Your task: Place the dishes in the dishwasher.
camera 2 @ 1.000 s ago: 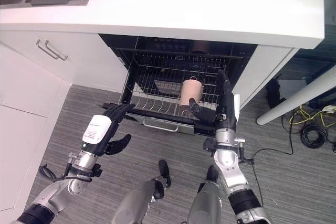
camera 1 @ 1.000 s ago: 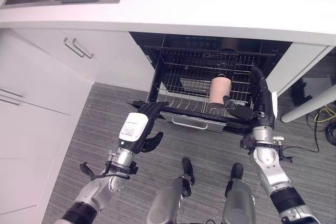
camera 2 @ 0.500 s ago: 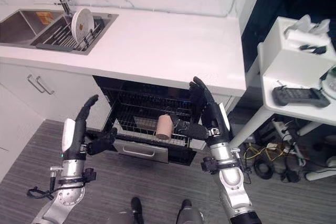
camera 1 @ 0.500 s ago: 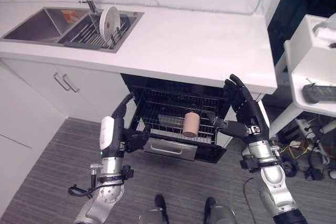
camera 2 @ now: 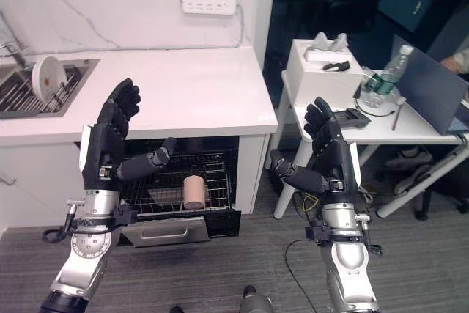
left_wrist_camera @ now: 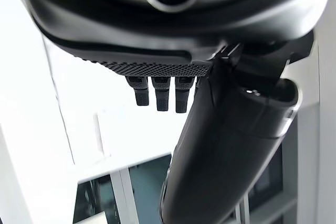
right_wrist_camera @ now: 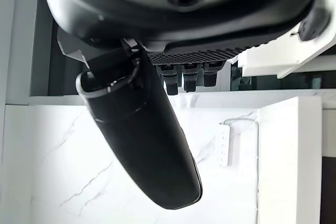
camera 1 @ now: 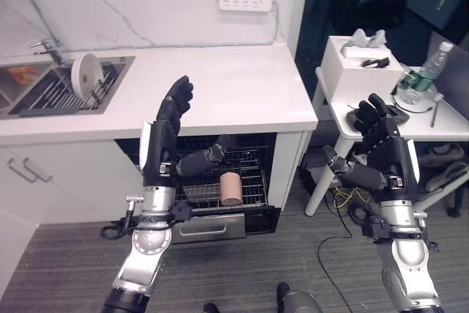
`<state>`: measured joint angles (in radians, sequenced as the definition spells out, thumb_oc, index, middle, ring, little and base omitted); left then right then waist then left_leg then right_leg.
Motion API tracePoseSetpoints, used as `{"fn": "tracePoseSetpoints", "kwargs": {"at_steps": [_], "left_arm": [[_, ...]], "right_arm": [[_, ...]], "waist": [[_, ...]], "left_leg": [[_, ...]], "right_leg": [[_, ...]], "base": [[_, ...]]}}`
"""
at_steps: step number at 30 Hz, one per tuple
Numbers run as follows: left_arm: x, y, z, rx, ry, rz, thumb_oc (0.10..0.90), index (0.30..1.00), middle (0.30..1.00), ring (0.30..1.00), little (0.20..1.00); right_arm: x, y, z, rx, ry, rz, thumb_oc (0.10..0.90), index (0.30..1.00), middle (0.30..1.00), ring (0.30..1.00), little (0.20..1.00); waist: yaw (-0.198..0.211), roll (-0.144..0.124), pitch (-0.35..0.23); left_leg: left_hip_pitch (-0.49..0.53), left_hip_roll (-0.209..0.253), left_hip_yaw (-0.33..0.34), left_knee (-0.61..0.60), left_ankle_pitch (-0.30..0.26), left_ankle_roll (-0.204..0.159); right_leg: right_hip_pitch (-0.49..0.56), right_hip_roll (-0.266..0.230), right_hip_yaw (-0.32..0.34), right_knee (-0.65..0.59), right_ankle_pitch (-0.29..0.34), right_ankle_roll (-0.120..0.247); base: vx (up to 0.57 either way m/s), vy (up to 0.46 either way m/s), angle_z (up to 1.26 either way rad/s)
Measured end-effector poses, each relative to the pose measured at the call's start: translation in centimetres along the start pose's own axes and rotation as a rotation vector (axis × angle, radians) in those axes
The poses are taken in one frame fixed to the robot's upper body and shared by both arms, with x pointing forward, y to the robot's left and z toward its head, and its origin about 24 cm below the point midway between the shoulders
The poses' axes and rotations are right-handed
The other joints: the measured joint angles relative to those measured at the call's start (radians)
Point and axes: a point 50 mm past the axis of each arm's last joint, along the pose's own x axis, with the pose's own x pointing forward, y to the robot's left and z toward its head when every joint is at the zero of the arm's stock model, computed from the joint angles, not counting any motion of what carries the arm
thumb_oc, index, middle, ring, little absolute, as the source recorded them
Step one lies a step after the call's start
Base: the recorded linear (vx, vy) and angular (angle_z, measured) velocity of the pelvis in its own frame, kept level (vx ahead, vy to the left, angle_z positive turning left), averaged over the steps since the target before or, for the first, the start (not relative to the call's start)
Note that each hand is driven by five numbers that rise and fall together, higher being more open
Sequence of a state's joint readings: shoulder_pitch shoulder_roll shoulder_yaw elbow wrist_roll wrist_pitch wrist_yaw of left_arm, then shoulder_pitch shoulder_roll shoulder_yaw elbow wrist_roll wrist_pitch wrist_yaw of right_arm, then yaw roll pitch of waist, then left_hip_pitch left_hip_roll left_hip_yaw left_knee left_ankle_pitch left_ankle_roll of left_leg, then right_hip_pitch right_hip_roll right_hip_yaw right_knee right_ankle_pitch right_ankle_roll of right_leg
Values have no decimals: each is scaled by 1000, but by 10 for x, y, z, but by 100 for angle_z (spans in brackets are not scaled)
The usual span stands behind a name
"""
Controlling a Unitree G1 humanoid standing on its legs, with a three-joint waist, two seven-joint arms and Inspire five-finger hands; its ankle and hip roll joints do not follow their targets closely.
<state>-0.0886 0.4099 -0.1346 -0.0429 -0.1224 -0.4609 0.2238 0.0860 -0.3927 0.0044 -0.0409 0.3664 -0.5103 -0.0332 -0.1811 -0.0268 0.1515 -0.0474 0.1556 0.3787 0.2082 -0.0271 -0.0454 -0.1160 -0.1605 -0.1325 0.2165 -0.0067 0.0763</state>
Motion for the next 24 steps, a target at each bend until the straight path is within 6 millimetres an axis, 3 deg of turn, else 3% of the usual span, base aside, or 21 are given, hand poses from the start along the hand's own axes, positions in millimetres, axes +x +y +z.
{"fn": "tracePoseSetpoints", "kwargs": {"at_steps": [4,11,24], "left_arm": [[0,-10,-6,-4,39,-90,800,900,900,900,900],[-5,-8,-16,12,100,-97,800,900,900,900,900],[-17,-4,-24,26,166,-82,800,900,900,900,900]], "right_arm": [[-5,-2,-4,3,35,-3,800,900,900,900,900],[-8,-4,-5,16,47,7,800,900,900,900,900],[-8,-3,-4,16,43,50,800,900,900,900,900]], "waist": [[-11,9,-6],[-19,11,-8],[9,6,-34]], "left_leg": [[10,1,29,13,-22,1],[12,-1,35,27,-40,4],[-21,-2,4,48,-51,7]], "right_leg": [[-1,4,35,-11,8,7],[4,2,47,-14,9,11],[2,-7,25,-6,0,14]], "base": [[4,15,-23],[3,11,-5],[16,-16,7]]}}
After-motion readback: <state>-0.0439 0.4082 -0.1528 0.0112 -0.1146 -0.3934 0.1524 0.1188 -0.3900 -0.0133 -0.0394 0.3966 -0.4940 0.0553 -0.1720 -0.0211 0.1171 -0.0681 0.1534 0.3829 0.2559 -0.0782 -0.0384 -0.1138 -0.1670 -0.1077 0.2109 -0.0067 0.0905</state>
